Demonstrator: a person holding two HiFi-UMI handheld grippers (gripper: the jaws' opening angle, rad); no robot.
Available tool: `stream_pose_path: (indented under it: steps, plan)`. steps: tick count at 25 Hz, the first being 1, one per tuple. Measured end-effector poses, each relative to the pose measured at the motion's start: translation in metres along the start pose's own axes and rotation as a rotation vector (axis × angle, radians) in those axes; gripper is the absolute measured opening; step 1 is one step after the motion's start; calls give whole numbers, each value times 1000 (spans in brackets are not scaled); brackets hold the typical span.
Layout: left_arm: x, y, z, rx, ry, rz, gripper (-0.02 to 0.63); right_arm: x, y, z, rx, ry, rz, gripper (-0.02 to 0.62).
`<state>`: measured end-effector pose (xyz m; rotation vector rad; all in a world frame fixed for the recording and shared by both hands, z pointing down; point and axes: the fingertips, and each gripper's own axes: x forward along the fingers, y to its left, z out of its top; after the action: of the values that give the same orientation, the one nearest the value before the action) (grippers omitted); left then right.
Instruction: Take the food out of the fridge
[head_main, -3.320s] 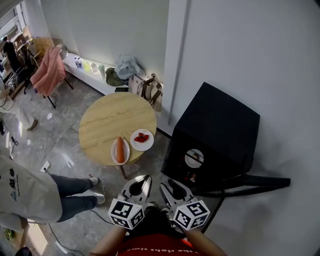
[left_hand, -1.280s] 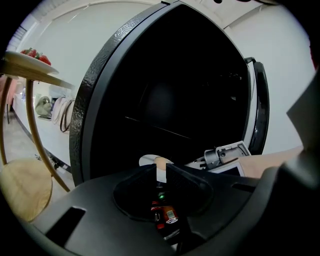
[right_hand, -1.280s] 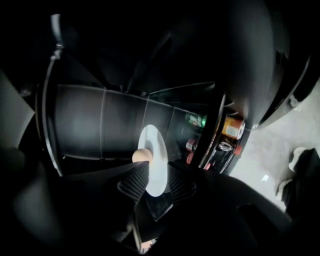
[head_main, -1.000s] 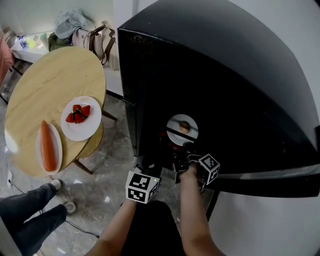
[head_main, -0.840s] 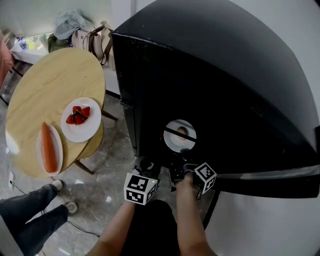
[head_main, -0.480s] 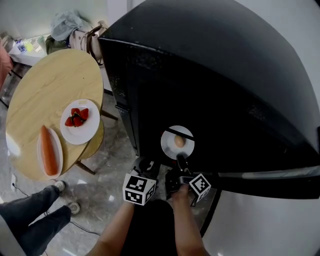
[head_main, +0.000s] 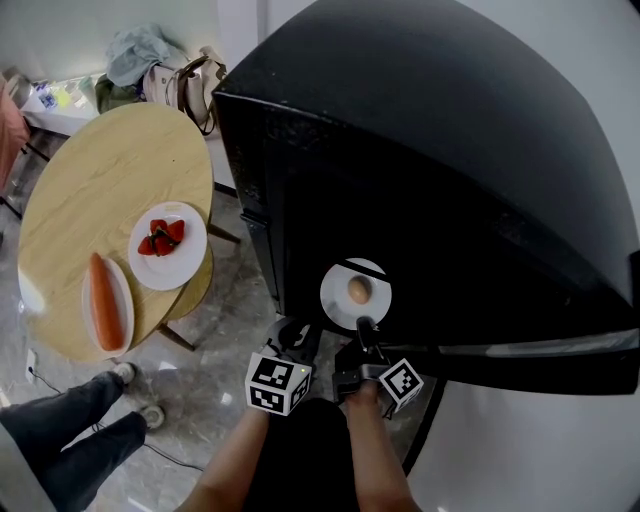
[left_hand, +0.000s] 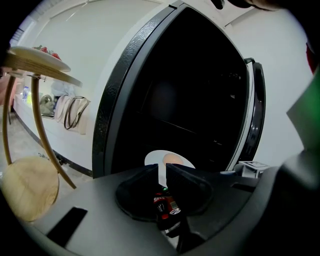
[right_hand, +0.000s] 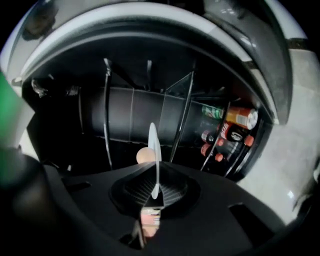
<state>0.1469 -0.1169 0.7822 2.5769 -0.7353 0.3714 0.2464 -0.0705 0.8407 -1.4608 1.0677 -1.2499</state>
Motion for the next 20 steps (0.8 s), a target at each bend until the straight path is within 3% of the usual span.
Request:
stream_pose_path:
  steps: [7,13,16,20]
  plan:
    - [-50,-30,25,7,21,-18,46,-54,41,-22,41,75,-19,17]
    - [-146,-65,79,-9,28,10,46,-122,131,-58,59,225,-34,17]
    - [-202,-79,120,-30,26,56,46,-147,195,-72,25,305,-19,17]
    - [-271,-68,168,-79,-35,181,46,-150,264,-106,-30,426,25,17]
